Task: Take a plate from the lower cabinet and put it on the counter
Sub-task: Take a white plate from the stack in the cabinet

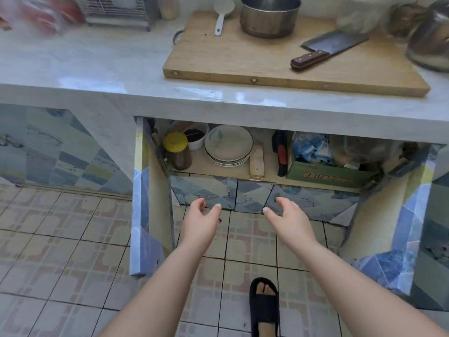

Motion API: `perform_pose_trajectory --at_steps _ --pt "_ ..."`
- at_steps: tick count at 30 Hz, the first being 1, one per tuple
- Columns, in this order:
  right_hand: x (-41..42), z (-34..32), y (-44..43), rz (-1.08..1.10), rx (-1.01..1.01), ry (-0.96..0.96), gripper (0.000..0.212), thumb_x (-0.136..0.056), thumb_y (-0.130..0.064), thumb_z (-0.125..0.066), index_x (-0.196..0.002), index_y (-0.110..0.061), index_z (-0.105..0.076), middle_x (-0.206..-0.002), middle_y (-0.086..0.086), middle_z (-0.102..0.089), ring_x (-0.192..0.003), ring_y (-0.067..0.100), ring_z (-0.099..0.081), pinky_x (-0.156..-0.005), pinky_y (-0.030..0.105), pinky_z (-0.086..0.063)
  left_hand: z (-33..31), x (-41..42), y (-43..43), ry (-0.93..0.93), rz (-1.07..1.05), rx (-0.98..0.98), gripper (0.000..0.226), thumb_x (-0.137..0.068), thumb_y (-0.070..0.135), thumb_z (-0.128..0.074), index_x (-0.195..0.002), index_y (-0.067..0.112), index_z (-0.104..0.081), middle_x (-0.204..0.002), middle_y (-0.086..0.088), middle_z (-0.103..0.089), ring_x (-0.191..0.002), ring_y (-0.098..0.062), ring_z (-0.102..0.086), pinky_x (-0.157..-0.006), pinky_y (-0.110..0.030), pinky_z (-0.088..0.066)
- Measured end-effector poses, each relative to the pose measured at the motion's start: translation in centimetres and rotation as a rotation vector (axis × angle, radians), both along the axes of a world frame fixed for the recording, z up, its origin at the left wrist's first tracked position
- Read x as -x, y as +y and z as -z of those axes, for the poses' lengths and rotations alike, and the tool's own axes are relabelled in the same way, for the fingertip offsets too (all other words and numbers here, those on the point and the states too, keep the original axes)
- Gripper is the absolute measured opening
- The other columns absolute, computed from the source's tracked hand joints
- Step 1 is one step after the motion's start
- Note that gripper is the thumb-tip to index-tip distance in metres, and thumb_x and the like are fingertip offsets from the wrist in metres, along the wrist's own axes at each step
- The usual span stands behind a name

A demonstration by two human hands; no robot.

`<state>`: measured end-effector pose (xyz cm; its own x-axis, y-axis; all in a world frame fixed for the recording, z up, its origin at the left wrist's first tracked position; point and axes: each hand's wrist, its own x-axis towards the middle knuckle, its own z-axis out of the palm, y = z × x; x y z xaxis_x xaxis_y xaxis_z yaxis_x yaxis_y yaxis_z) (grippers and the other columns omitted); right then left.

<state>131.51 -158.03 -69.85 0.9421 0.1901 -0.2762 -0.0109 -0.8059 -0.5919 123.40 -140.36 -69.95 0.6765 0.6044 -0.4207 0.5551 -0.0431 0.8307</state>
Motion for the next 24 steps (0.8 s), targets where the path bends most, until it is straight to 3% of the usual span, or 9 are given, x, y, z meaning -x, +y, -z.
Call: perform_pose_trajectory --at_steps 9,13,24 --pt "-10.3 6.4 3.1 -0.046 -0.071 -0.099 0.059 -0.088 -0.043 -0.051 -0.139 -0.016 -0.038 -0.142 0.007 -0.045 -0.127 0.026 -0.044 -0.097 0.035 -0.037 8.0 -10.0 2.6 -0.042 -0.137 -0.024 0.061 -0.084 0.04 -0.058 -0.136 0.013 -0.042 -0.138 -0.007 -0.05 -0.123 -0.026 -0.047 -0.104 -0.043 -0.037" --pt "-14.2 11.6 4.3 -0.086 -0.221 -0.095 0.058 -0.089 -0.036 -0.053 -0.141 -0.015 -0.037 -0.146 0.007 -0.04 -0.128 0.023 -0.042 -0.093 0.027 -0.032 13.1 -13.8 3.2 -0.093 -0.167 -0.04 0.061 -0.083 0.04 -0.059 -0.136 0.014 -0.042 -0.139 -0.006 -0.05 -0.123 -0.026 -0.048 -0.104 -0.041 -0.037" --pt "-22.3 22.6 8.1 -0.03 -0.418 -0.239 0.063 -0.086 -0.041 -0.056 -0.141 -0.018 -0.036 -0.149 0.003 -0.037 -0.133 0.02 -0.036 -0.101 0.026 -0.028 22.9 -19.9 5.9 -0.346 -0.192 -0.23 0.064 -0.083 0.046 -0.058 -0.137 0.016 -0.04 -0.144 -0.004 -0.044 -0.131 -0.018 -0.04 -0.106 -0.032 -0.032"
